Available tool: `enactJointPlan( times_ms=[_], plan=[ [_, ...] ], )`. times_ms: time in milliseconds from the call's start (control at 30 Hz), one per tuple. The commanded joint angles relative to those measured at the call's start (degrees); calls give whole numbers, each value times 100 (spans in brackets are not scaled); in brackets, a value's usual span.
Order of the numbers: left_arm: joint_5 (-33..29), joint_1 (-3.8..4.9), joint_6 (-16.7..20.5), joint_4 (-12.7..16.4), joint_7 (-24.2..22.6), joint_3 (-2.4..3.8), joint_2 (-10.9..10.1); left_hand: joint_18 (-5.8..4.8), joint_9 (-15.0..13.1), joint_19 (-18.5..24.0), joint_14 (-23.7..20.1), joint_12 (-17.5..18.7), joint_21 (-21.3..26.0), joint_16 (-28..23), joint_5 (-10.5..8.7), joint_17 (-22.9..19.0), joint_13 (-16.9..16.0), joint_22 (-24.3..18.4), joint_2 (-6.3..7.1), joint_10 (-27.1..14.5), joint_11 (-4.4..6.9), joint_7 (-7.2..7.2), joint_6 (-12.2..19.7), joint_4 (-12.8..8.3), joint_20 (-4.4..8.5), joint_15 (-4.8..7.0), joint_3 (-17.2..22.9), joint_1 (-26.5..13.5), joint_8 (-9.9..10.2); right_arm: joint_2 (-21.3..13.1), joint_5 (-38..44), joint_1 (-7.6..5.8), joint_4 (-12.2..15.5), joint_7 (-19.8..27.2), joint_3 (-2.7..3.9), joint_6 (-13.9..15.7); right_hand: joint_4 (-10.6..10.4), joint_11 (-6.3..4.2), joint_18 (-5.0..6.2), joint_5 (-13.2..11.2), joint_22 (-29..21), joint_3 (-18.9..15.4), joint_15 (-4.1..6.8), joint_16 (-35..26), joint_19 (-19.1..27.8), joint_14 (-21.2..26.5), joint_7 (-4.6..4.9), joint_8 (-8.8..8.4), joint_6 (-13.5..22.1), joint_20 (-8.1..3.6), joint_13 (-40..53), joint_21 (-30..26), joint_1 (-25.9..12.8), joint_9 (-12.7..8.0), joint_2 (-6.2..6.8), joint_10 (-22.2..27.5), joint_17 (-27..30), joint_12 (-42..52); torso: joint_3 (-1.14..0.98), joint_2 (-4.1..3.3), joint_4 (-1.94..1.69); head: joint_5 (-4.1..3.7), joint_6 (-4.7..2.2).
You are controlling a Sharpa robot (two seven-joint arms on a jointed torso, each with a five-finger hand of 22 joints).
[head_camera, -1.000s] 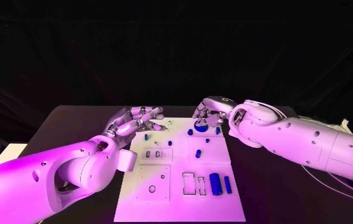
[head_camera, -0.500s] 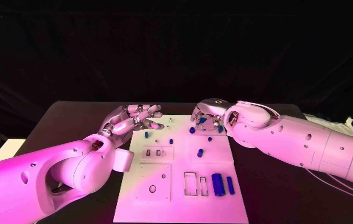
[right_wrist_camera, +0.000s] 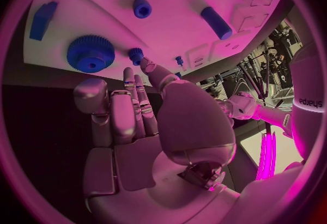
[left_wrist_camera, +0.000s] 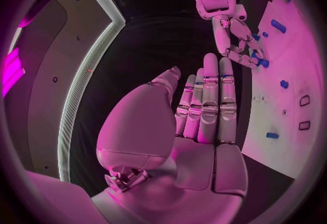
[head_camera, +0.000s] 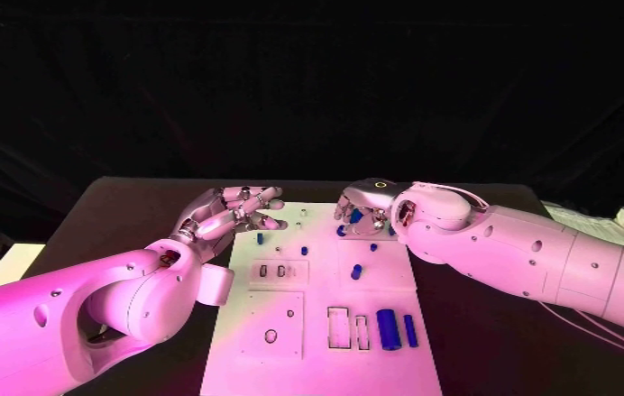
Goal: Assemble the parts on the task board
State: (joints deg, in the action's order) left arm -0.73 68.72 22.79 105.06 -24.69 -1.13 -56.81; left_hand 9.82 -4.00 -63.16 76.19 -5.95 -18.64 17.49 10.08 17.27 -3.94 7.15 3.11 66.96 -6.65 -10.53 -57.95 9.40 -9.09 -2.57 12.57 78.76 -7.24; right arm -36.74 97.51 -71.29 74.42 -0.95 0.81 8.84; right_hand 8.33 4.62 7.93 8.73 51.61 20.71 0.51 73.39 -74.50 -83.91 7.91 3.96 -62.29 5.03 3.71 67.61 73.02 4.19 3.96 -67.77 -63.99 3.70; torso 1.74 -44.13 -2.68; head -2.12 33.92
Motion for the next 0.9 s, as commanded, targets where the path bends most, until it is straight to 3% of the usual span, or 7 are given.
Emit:
enactJointPlan(
  times_ms=[33,200,900],
  plan=[
    [-19,10,-22,-1,-24,5,5,66,9,-39,24,16,-13,28,-21,5,1,-4,55,-9,-16,-28,5,-3,12,-10,19,-4,24,44,160,7,-41,-26,-3,-192,-15,3,-110,-22,35,20,-45,43,-41,-310,0,-29,21,0,-9,37,-4,8,60,24,-33,-15,5,-38,-25,4,8],
    [-19,10,-20,-2,-22,5,-8,66,9,-39,24,16,-13,28,-21,5,1,-4,55,-9,-16,-28,5,-3,12,-10,19,-4,24,78,192,12,-79,-43,-5,-233,-45,3,-117,-26,97,56,-44,100,-45,-310,-1,-26,9,3,-8,94,12,11,55,16,-88,-12,12,-63,-49,-11,12],
    [-57,12,-32,-20,29,5,-39,66,9,-40,16,33,-9,29,-21,25,1,-8,57,-17,-20,-32,8,-8,11,-13,23,-5,34,48,312,13,-61,-114,-6,-321,-130,-20,-140,-66,307,197,-26,239,-69,-302,-13,-7,-94,1,-2,272,75,32,40,-88,-216,0,21,-133,-78,-39,-22]
  ],
)
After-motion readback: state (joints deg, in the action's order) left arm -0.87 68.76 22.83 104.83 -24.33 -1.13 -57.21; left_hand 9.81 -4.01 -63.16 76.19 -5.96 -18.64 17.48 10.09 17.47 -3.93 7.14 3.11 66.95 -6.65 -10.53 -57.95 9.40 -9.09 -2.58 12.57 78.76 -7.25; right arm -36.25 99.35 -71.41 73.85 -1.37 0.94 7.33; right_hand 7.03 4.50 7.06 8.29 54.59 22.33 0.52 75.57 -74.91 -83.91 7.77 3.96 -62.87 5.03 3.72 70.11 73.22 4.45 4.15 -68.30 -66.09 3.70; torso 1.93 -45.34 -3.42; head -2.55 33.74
